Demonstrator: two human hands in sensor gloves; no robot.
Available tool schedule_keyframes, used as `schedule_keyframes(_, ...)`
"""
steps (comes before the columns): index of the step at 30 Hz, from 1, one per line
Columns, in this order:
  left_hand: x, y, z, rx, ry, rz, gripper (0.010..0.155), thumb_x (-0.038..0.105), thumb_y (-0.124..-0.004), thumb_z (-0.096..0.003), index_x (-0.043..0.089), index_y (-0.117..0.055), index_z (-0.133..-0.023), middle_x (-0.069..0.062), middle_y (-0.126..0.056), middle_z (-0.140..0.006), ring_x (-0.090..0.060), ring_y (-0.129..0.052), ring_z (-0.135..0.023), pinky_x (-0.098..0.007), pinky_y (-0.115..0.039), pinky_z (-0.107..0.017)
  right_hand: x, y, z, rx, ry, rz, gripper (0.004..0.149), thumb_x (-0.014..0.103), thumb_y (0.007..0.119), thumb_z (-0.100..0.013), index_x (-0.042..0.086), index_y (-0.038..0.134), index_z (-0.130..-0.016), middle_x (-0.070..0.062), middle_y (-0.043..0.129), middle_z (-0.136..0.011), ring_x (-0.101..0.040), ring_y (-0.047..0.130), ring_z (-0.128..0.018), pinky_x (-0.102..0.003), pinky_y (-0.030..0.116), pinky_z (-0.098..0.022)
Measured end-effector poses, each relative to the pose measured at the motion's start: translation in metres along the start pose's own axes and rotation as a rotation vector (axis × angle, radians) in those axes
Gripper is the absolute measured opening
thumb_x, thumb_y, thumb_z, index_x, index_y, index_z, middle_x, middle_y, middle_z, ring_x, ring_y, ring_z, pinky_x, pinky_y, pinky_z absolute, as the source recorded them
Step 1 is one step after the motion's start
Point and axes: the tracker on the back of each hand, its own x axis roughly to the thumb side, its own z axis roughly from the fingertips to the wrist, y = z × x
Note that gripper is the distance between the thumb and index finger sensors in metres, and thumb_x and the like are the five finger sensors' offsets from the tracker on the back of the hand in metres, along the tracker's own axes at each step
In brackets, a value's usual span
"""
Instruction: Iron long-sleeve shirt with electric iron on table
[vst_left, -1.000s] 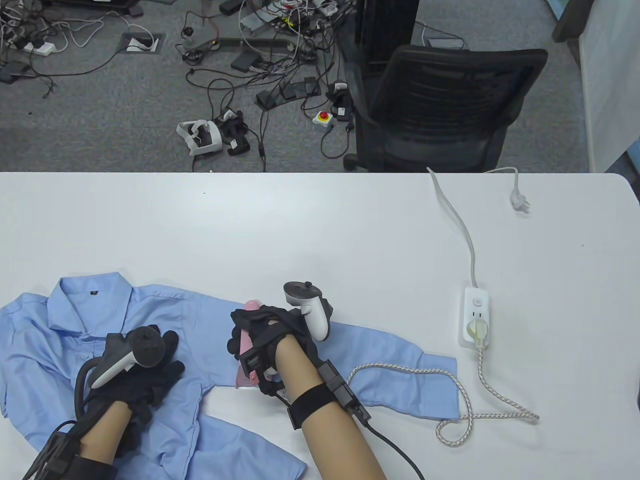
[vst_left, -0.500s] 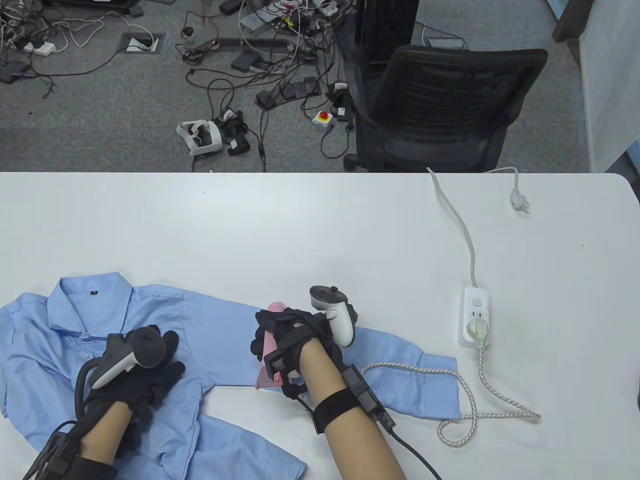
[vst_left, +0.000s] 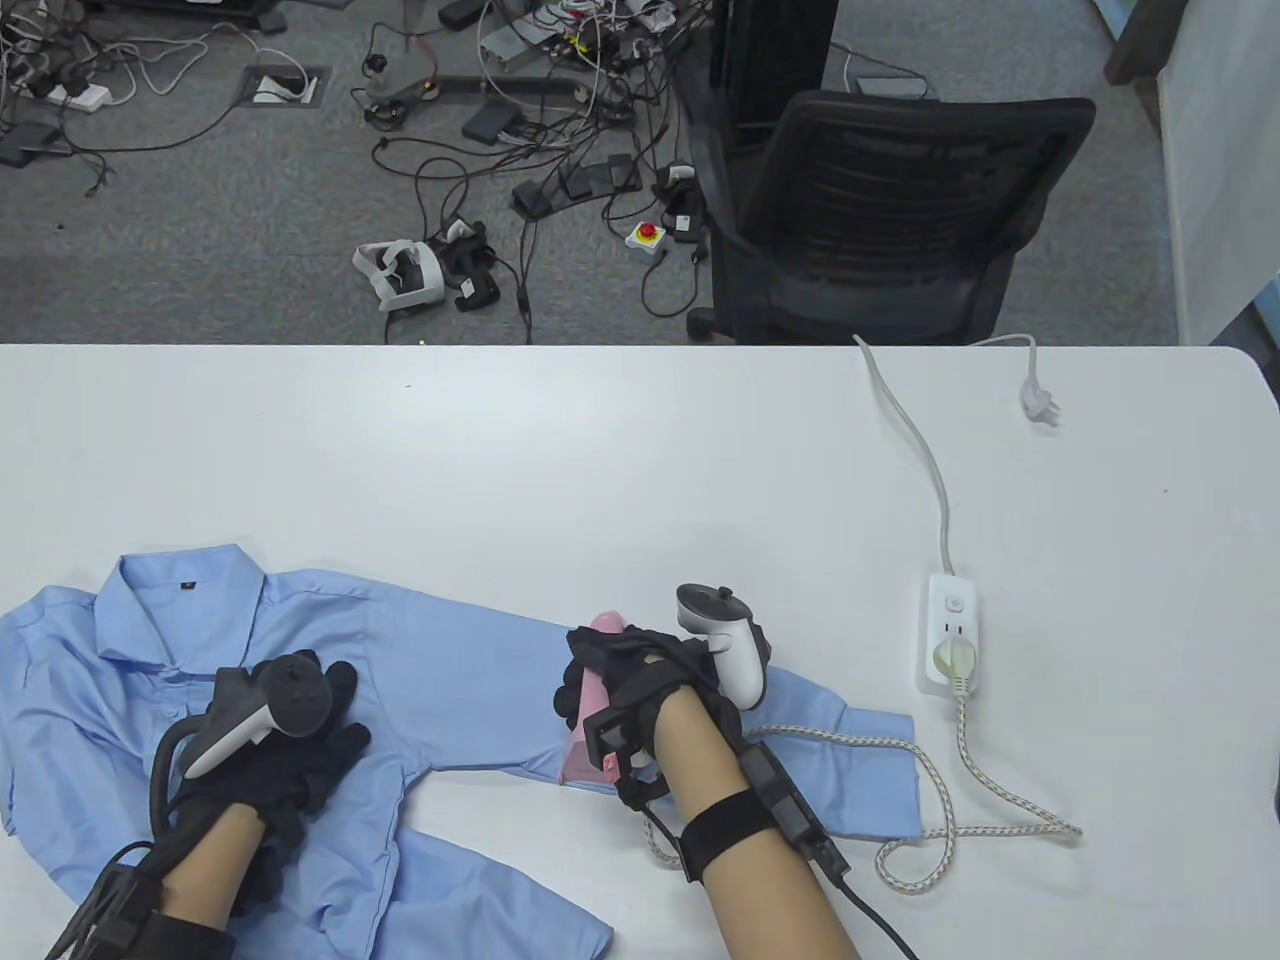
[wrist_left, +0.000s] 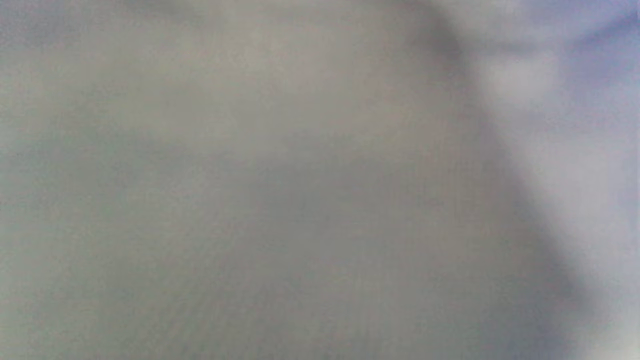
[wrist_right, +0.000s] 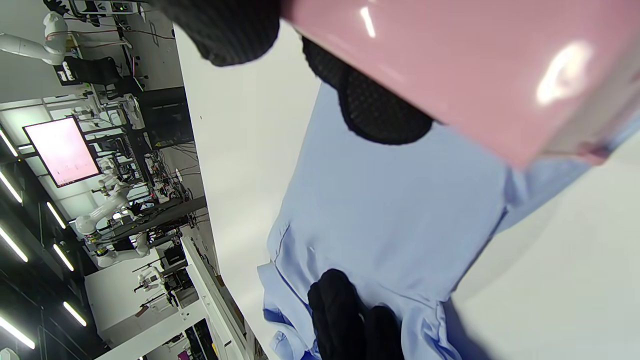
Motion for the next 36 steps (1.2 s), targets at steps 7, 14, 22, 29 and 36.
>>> schedule_keyframes(7, 0.000, 0.000, 0.000, 0.000, -0.001, 0.000, 0.067, 0.067, -0.050, -0.0524, 0.045, -0.014, -0.105, 0.005, 0.001, -0.117, -0.029, 0.002, -0.108, -0.065, -0.011, -0.072, -0.010, -0.025, 0.013, -0.044, 0.009, -0.032, 0.061, 0.047, 0.068, -0.044, 0.008, 0.049, -0.087, -0.003, 0.068, -0.075, -0.016, 0.092, -0.064, -0.036, 0.081, -0.054)
schedule_keyframes(14, 0.001, -0.001, 0.000, -0.002, 0.000, -0.004, 0.068, 0.067, -0.050, -0.0524, 0.045, -0.013, -0.105, 0.005, 0.003, -0.117, -0.029, 0.002, -0.107, -0.065, -0.011, -0.072, -0.016, -0.040, 0.023, -0.105, 0.010, -0.036, 0.061, 0.047, 0.068, -0.044, 0.008, 0.050, -0.087, -0.003, 0.069, -0.074, -0.016, 0.093, -0.062, -0.035, 0.082, -0.053)
schedule_keyframes(22, 0.002, -0.001, 0.000, 0.010, 0.013, -0.024, 0.068, 0.067, -0.051, -0.0519, 0.045, -0.014, -0.105, 0.005, 0.001, -0.117, -0.029, -0.002, -0.108, -0.066, -0.013, -0.073, -0.025, -0.064, 0.037, -0.171, 0.000, -0.041, 0.061, 0.047, 0.069, -0.043, 0.007, 0.053, -0.086, -0.003, 0.071, -0.072, -0.016, 0.095, -0.060, -0.036, 0.084, -0.050)
schedule_keyframes(29, 0.003, -0.001, 0.000, 0.015, 0.021, -0.038, 0.068, 0.067, -0.051, -0.0517, 0.044, -0.014, -0.104, 0.004, 0.000, -0.118, -0.030, -0.003, -0.108, -0.066, -0.014, -0.073, -0.034, -0.087, 0.055, -0.261, 0.015, -0.034, 0.061, 0.048, 0.069, -0.043, 0.007, 0.055, -0.085, -0.004, 0.073, -0.070, -0.016, 0.096, -0.057, -0.036, 0.086, -0.048)
schedule_keyframes(36, 0.005, 0.000, 0.000, 0.012, 0.032, -0.050, 0.069, 0.068, -0.051, -0.0513, 0.044, -0.014, -0.105, 0.004, -0.001, -0.118, -0.031, -0.005, -0.109, -0.066, -0.017, -0.074, -0.048, -0.114, 0.077, -0.345, 0.029, -0.001, 0.061, 0.049, 0.069, -0.043, 0.007, 0.056, -0.085, -0.004, 0.074, -0.069, -0.015, 0.097, -0.055, -0.034, 0.087, -0.045)
